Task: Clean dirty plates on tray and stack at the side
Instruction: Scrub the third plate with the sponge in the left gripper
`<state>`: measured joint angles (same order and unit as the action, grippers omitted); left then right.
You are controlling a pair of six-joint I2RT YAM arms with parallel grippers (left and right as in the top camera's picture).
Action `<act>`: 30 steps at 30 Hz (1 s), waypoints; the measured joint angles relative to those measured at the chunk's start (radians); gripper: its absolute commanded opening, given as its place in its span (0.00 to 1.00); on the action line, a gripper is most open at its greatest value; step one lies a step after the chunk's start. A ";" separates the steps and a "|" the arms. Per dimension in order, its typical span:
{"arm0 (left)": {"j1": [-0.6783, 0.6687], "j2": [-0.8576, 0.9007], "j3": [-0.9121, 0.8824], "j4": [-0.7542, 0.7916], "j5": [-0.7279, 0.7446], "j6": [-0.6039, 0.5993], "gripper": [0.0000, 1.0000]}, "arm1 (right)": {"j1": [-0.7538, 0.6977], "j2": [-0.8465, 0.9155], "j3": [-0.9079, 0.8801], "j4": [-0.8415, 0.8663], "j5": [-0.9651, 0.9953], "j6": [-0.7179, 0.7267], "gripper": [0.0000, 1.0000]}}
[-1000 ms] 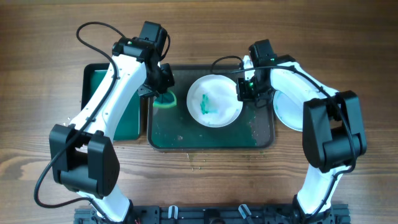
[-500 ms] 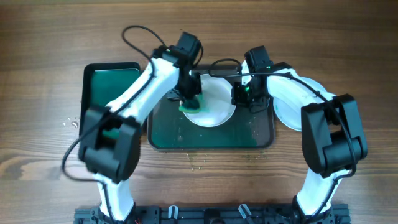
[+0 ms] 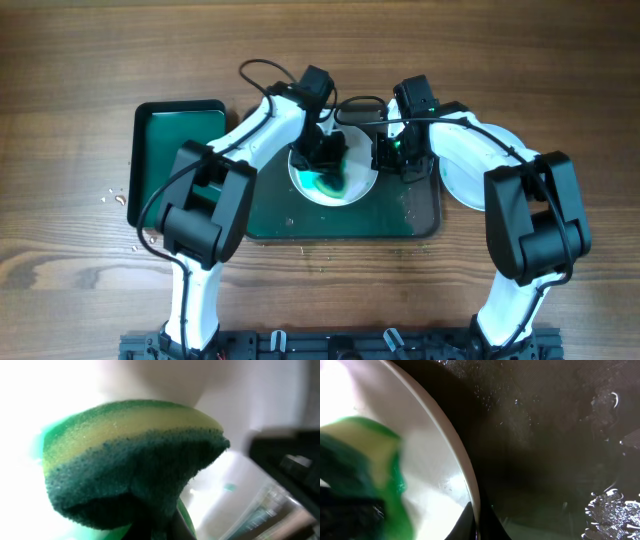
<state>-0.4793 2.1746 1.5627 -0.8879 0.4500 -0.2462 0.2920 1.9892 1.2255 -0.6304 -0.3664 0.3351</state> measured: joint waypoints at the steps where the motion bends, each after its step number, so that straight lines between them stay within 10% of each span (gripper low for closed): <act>1: -0.006 0.005 0.000 0.015 0.032 0.012 0.04 | 0.000 0.000 0.000 0.000 0.000 0.000 0.04; 8: -0.012 0.011 0.002 0.078 -0.019 -0.085 0.04 | 0.001 0.000 0.000 0.001 -0.005 0.001 0.04; 18: -0.018 0.010 0.091 -0.117 -0.592 -0.313 0.04 | 0.010 0.000 -0.002 0.011 -0.008 0.001 0.04; 30: -0.024 0.019 0.091 -0.109 -0.074 0.038 0.04 | 0.005 0.000 -0.005 -0.018 -0.030 0.001 0.04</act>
<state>-0.5030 2.1941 1.6535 -0.9966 0.3763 -0.2085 0.2974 1.9892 1.2205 -0.6483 -0.3965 0.3363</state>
